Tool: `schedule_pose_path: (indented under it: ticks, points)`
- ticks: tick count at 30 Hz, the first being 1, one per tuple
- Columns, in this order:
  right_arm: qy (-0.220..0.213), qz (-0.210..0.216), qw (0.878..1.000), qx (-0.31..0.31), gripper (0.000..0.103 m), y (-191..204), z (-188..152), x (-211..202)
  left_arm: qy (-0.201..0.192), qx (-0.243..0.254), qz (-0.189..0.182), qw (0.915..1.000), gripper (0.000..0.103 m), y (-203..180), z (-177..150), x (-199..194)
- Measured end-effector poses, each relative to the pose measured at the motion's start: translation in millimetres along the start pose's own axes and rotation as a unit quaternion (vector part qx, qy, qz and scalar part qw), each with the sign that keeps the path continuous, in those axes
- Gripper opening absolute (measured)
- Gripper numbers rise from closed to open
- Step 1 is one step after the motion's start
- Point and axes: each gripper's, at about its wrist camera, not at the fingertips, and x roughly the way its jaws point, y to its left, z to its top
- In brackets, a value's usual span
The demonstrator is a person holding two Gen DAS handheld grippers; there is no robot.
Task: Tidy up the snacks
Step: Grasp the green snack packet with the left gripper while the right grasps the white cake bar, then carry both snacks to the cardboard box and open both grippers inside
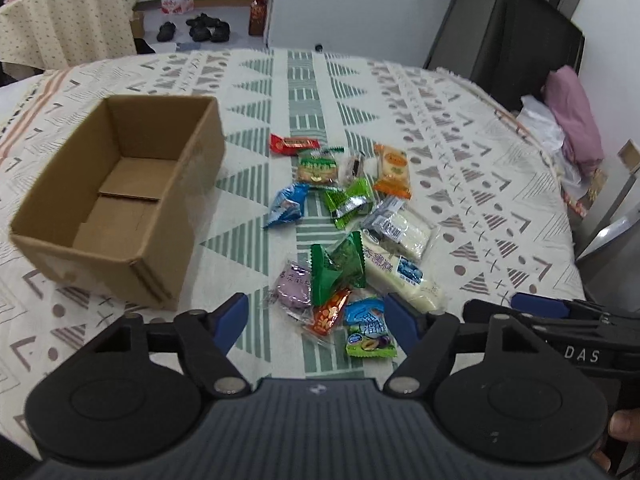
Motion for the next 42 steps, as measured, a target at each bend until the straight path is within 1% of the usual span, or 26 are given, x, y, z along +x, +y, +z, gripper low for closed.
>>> schedule_pose_path:
  ticks: [2,4,7,11,14,16,20,22,23,25,26,28,33,37,39,41,42]
  points:
    - [0.012,0.007,1.000,0.015,0.088,-8,3,13,0.010,0.007,0.001,0.9999,0.071,-2,4,12]
    - [0.019,0.018,0.999,0.023,0.086,-13,5,24,0.020,0.009,0.003,0.9997,0.068,-2,9,25]
    - [0.033,0.022,0.999,0.027,0.082,-17,7,39,0.038,0.010,0.004,0.9992,0.065,-1,17,42]
    - [0.044,0.021,0.998,0.027,0.081,-21,8,54,0.051,0.023,0.011,0.9984,0.064,-3,23,64]
    - [0.040,0.023,0.999,0.029,0.080,-25,9,61,0.060,0.022,0.011,0.9979,0.062,-4,27,79]
    - [0.046,0.030,0.998,0.032,0.080,-28,11,69,0.060,0.022,0.013,0.9979,0.062,-4,29,86]
    - [0.054,0.028,0.997,0.038,0.078,-34,14,83,0.073,0.028,0.010,0.9969,0.061,-7,31,100]
    - [0.059,0.026,0.997,0.035,0.077,-35,15,90,0.080,0.033,0.005,0.9962,0.054,-10,32,105]
    - [0.060,0.028,0.997,0.033,0.076,-35,16,93,0.085,0.034,0.003,0.9958,0.052,-10,32,107]
    - [0.063,0.033,0.997,0.030,0.074,-35,17,98,0.088,0.034,-0.003,0.9956,0.044,-11,33,111]
    - [0.065,0.036,0.997,0.029,0.073,-34,17,100,0.089,0.035,-0.003,0.9954,0.042,-12,33,112]
    - [0.071,0.043,0.996,0.026,0.073,-33,17,104,0.093,0.033,-0.006,0.9951,0.033,-12,35,114]
    - [0.085,0.037,0.996,0.001,0.073,-26,15,112,0.095,0.032,-0.008,0.9950,0.029,-10,35,113]
    - [0.088,0.027,0.995,-0.033,0.072,-16,13,118,0.089,0.027,-0.007,0.9956,0.027,-9,36,105]
    - [0.085,0.020,0.995,-0.047,0.064,-14,12,117,0.082,0.026,-0.006,0.9963,0.027,-9,38,98]
    - [0.086,0.032,0.995,-0.038,0.050,-16,11,115,0.074,0.024,-0.007,0.9969,0.027,-8,39,91]
    - [0.087,0.037,0.995,-0.033,0.048,-17,11,114,0.069,0.023,-0.008,0.9973,0.027,-7,40,86]
